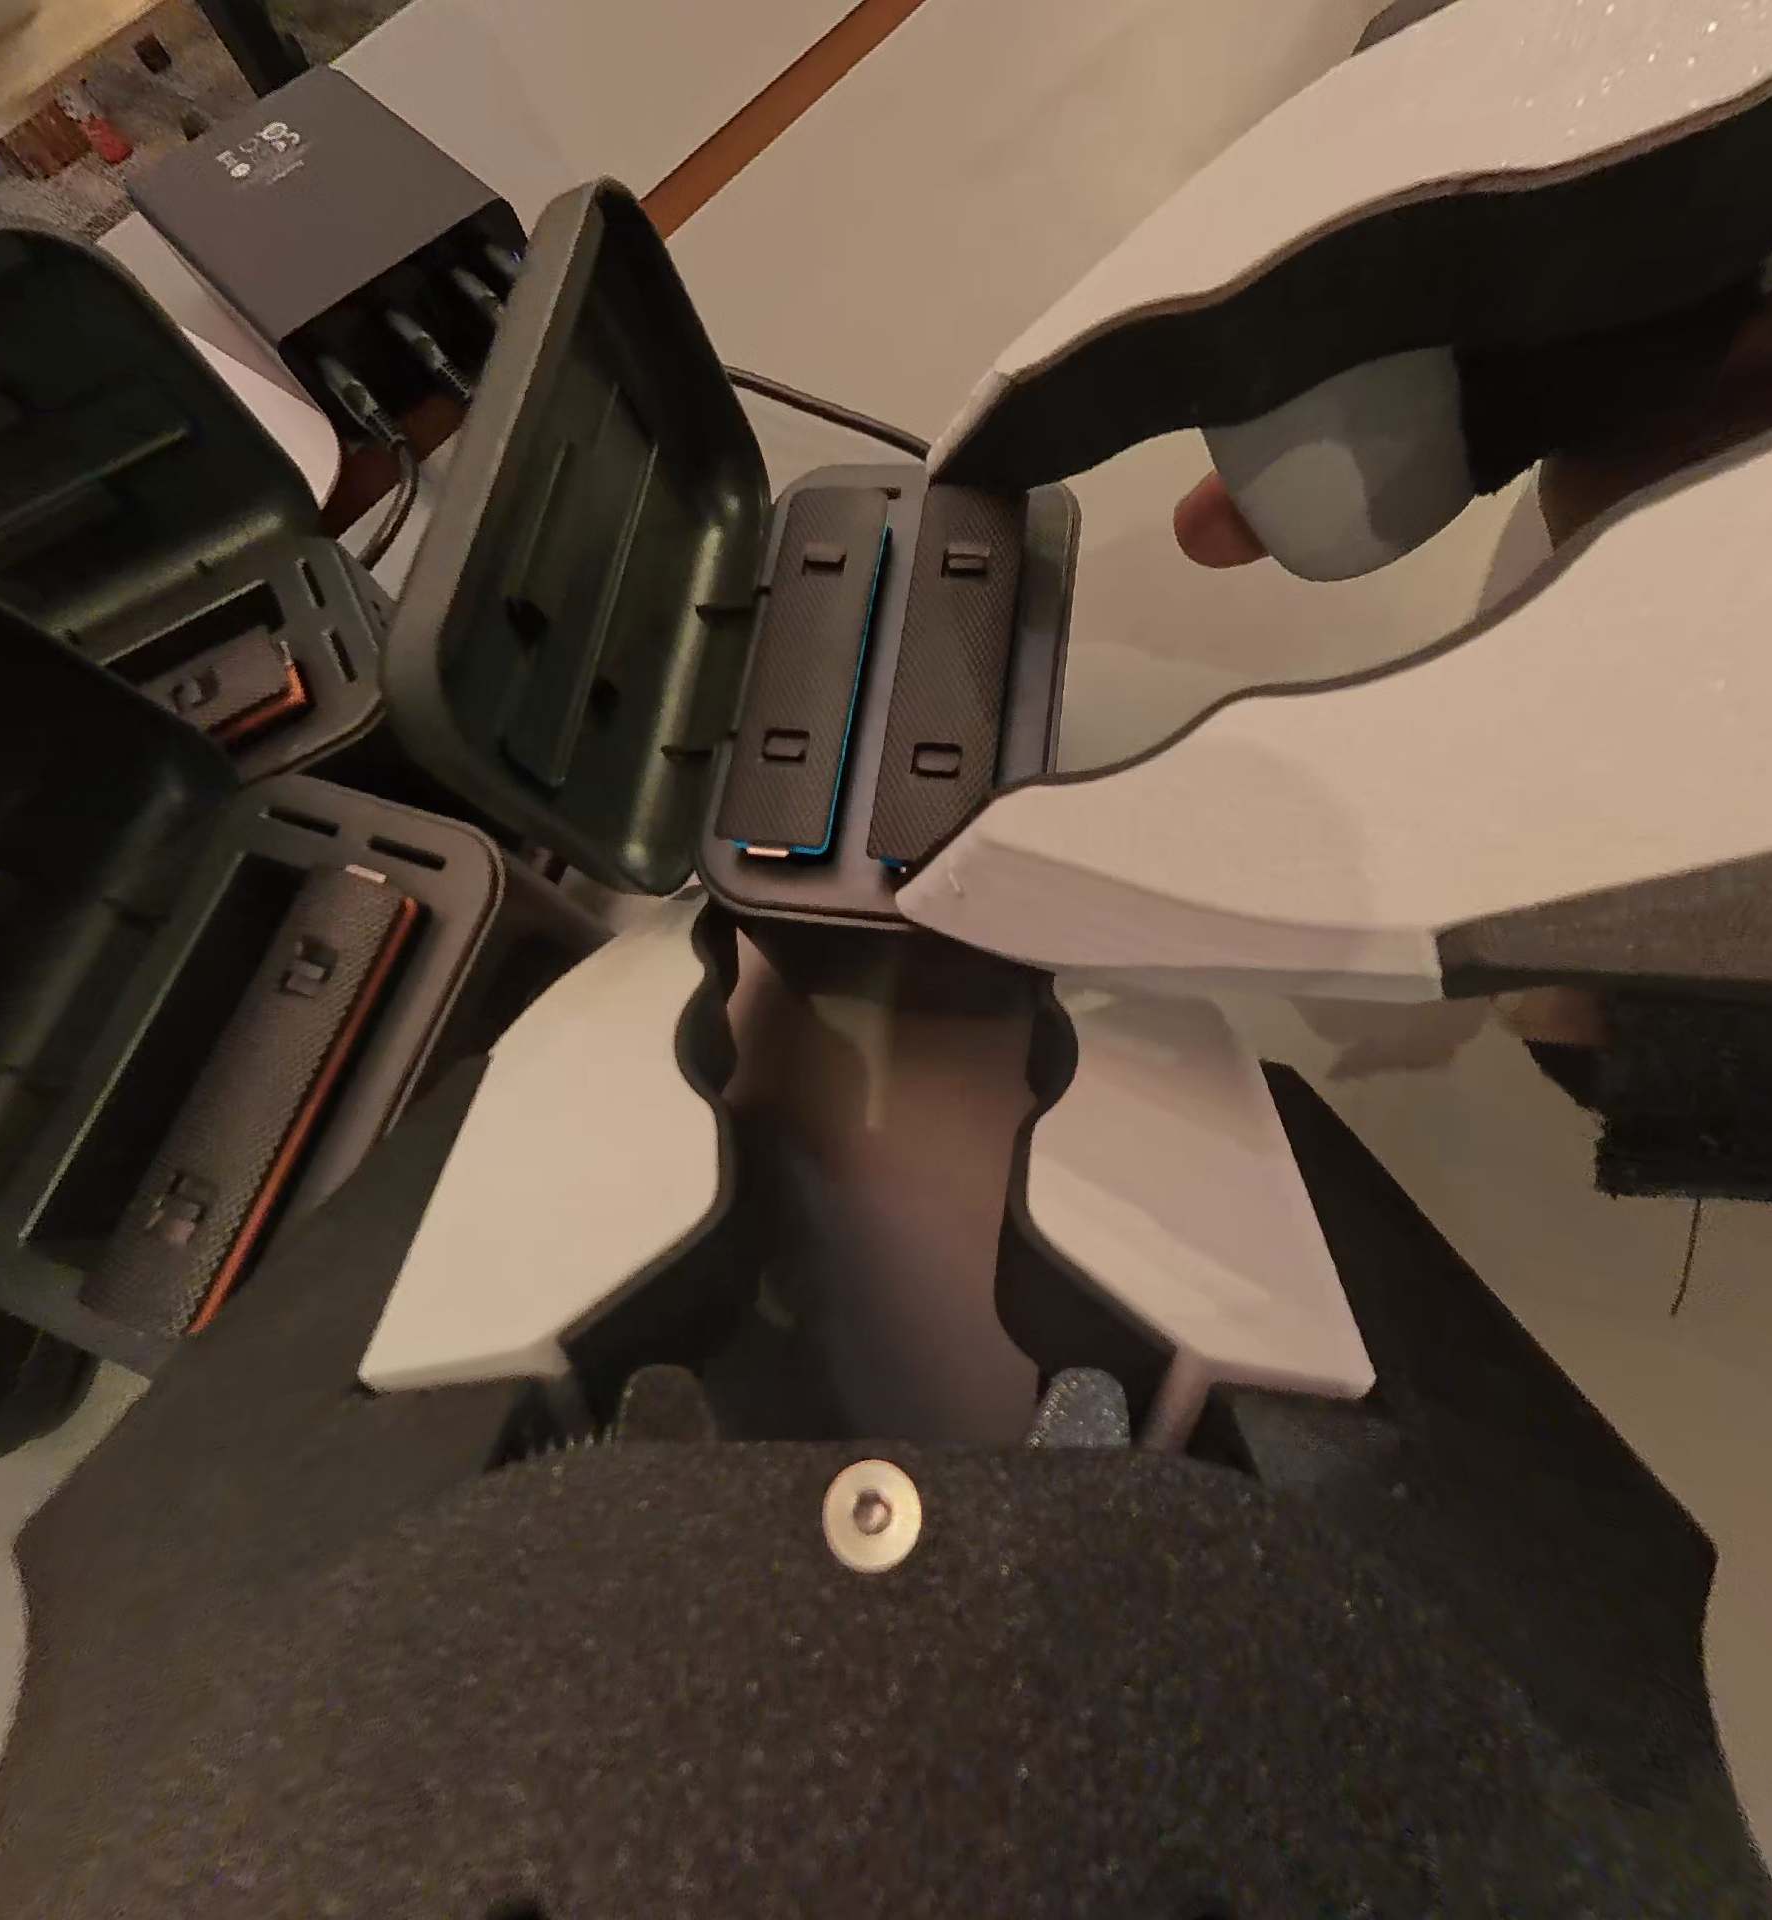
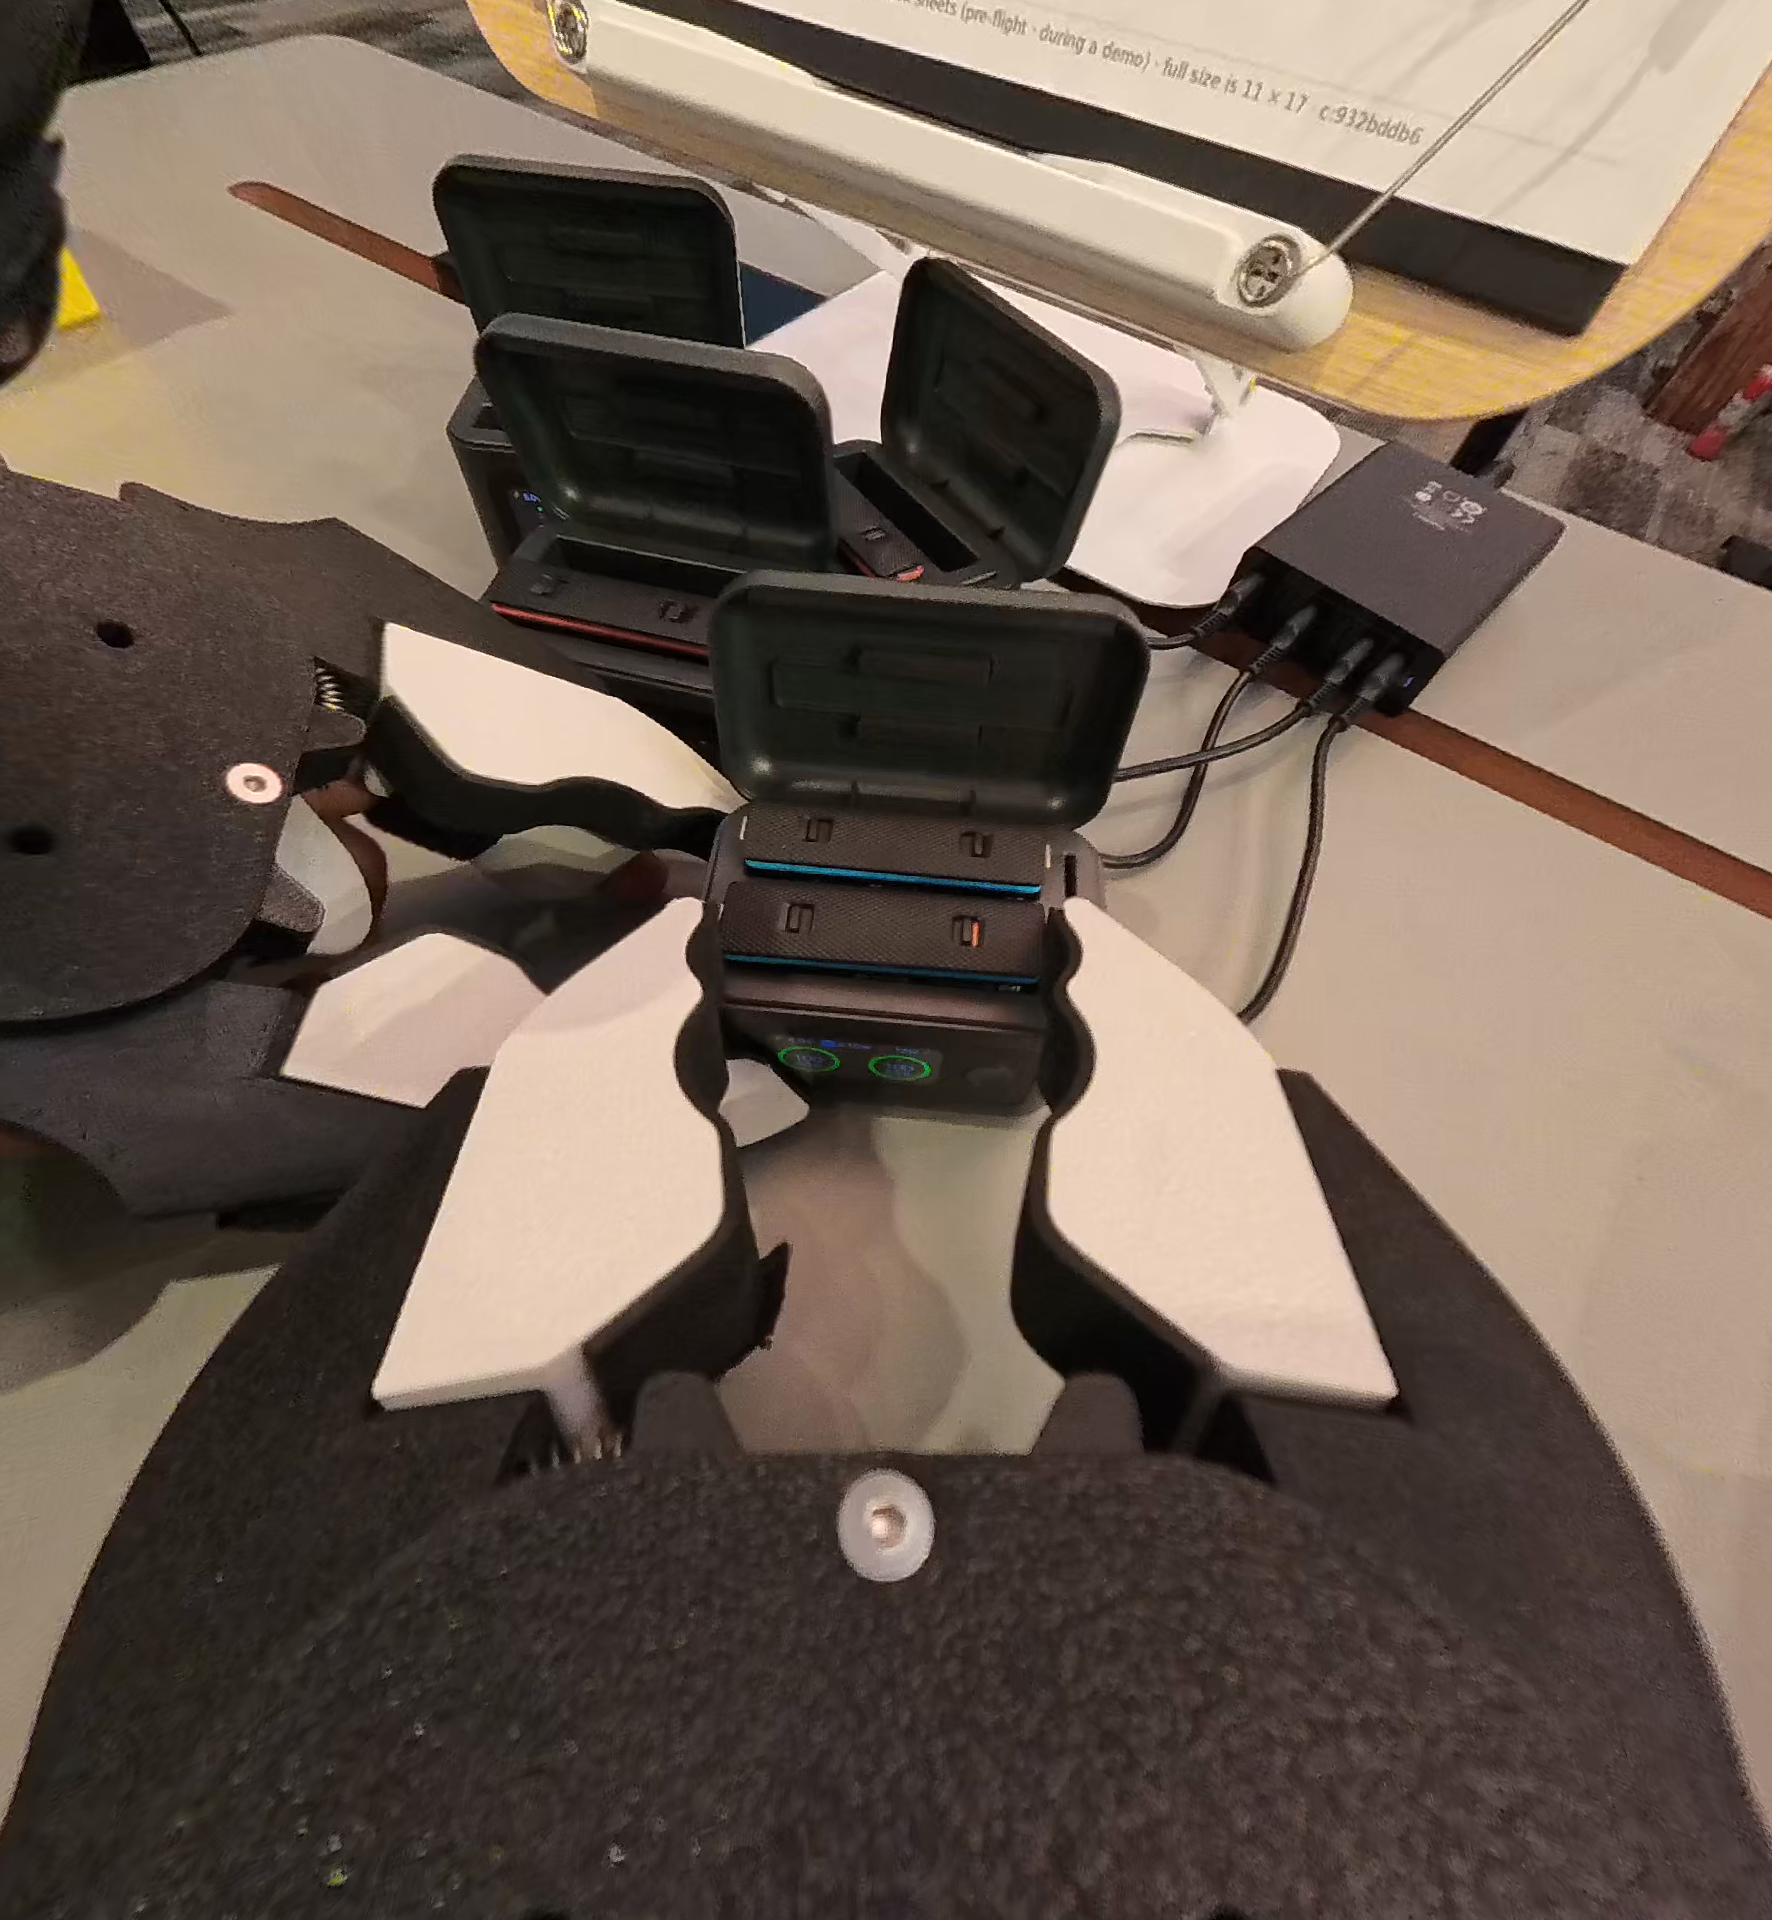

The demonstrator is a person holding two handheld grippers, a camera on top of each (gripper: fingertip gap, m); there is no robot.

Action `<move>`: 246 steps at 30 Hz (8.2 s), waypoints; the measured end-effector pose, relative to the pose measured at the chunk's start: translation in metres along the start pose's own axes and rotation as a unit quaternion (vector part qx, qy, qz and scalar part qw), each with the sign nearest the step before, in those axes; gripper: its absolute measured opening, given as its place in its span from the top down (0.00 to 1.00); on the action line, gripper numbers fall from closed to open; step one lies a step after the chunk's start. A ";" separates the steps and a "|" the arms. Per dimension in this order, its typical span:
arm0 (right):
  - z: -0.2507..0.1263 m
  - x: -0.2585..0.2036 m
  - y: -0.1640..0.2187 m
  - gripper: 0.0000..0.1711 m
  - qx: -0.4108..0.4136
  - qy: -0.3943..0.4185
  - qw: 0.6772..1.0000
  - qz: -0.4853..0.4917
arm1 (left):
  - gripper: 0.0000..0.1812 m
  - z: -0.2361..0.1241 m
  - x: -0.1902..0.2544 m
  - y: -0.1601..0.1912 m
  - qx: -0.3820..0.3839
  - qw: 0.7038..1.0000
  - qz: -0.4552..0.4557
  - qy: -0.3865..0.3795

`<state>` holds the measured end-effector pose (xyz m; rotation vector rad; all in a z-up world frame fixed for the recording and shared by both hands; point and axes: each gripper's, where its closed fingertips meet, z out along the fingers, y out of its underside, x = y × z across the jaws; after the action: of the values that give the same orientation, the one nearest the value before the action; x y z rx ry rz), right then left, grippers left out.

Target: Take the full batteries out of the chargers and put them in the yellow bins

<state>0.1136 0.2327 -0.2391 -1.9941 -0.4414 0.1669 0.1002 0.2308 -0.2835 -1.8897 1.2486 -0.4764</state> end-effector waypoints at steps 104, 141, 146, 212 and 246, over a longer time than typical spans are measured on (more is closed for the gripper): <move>-0.147 -0.032 0.012 0.92 -0.119 -0.264 0.848 -0.444 | 0.79 -0.090 0.123 -0.051 0.218 0.954 0.152 0.142; -0.242 0.263 0.126 0.91 -0.454 -0.087 0.813 -0.355 | 0.79 -0.060 0.090 -0.030 0.161 0.980 0.087 0.078; -0.223 0.271 0.138 0.91 -0.468 -0.094 0.806 -0.350 | 0.79 -0.057 0.090 -0.027 0.155 0.981 0.088 0.079; 0.014 0.000 -0.007 0.60 -0.047 -0.004 0.998 0.050 | 0.72 -0.033 0.008 -0.002 0.060 0.995 0.000 -0.080; 0.018 0.001 -0.006 0.66 -0.028 0.003 0.998 0.048 | 0.68 0.004 0.000 -0.002 -0.003 1.000 0.012 -0.025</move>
<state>0.1080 0.2502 -0.2416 -2.0712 -0.3499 0.2106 0.1041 0.2332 -0.2839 -1.8789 1.2398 -0.4114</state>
